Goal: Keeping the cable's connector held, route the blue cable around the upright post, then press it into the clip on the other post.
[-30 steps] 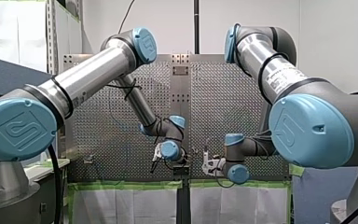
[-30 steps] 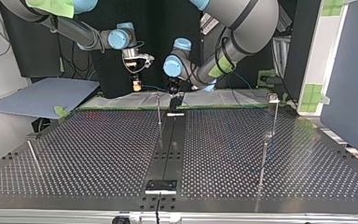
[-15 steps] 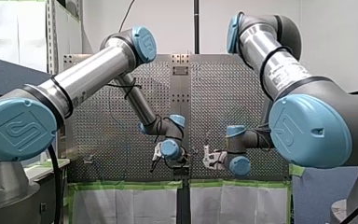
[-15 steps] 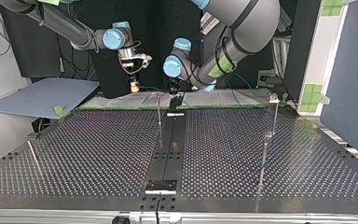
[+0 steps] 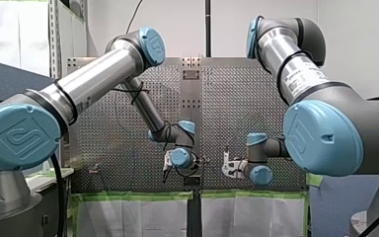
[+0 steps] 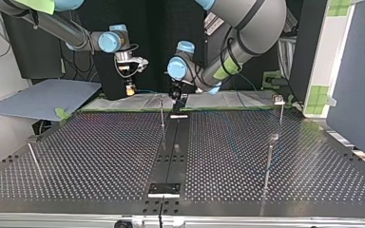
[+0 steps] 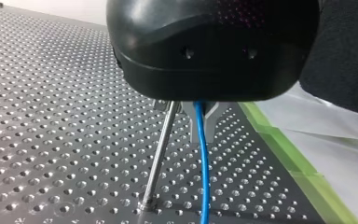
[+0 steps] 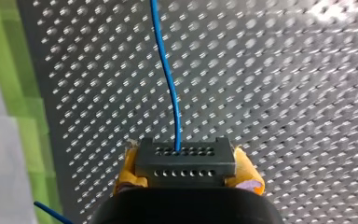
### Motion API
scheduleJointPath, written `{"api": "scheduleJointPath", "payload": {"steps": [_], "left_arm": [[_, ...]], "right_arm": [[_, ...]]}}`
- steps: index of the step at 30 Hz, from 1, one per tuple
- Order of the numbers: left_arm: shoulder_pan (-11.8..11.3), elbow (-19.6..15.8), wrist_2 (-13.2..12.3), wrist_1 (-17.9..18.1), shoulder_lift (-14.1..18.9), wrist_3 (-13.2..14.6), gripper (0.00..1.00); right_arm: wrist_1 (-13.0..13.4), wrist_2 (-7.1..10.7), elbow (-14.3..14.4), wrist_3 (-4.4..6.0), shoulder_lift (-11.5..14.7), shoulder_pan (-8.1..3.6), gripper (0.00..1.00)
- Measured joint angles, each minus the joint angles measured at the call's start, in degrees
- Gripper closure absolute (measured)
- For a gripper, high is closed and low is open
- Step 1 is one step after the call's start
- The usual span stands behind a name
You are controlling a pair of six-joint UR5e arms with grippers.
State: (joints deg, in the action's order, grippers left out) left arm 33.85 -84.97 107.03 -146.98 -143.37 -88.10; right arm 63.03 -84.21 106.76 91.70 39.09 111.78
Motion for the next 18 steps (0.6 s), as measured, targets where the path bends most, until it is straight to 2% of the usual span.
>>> {"api": "scheduleJointPath", "payload": {"steps": [6,11,18], "left_arm": [[-0.1,0.0,0.2,0.9,0.0,-0.6,1.0],[-0.2,0.0,0.7,1.3,0.0,-0.6,1.0],[0.1,0.0,1.7,0.8,-0.1,-0.4,1.0]], "right_arm": [[-0.7,0.81,-1.3,-0.2,-2.0,-0.76,1.0],[-3.1,2.07,-2.8,-1.13,-2.1,-1.11,1.0],[-5.6,2.37,-4.5,-1.12,-2.1,-1.48,1.0]]}}
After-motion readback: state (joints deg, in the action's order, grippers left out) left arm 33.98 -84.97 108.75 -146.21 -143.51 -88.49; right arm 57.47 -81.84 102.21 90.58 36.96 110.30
